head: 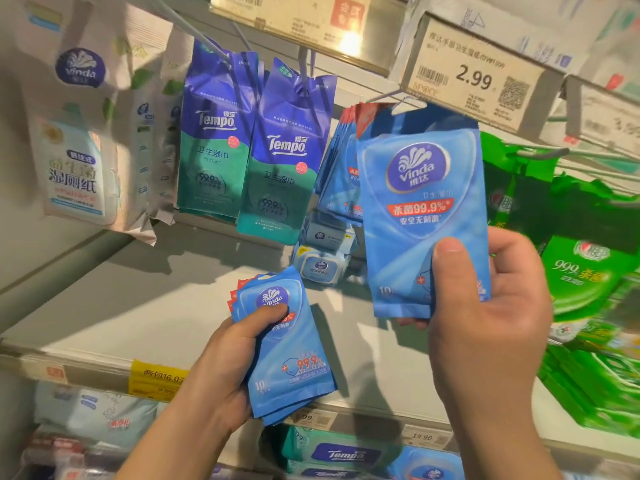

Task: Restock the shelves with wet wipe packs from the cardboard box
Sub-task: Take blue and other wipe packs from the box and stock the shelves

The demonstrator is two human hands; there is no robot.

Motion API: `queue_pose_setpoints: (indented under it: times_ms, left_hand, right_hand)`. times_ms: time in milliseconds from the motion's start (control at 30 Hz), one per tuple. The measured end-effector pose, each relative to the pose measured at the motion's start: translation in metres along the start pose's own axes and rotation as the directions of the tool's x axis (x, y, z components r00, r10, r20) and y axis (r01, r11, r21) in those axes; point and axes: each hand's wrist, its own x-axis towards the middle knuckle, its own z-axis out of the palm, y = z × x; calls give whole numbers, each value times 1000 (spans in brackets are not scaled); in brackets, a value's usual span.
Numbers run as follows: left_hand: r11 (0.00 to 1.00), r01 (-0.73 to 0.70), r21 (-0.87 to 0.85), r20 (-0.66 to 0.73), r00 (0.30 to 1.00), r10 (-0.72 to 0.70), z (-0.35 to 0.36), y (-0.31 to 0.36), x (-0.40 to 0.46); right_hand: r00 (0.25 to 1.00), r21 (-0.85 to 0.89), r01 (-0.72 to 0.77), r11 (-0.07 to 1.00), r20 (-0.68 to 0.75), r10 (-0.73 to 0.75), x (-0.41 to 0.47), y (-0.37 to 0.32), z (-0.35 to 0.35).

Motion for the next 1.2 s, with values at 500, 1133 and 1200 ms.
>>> queue_pose_setpoints:
  times_ms: [500,1133,1200]
  left_hand:
    - [999,23,33,-30,999,-22,-3,0,-5]
    - [999,-9,46,-68,998,12,-15,4,-14]
    - [999,-10,45,-68,998,13,-15,5,-16]
  right_hand:
    - [984,151,-173,973,-19,178,-1,21,7]
    - [836,434,-518,737,75,543,-13,51,55]
    - [840,438,-509,741,64,539,-7,58,63]
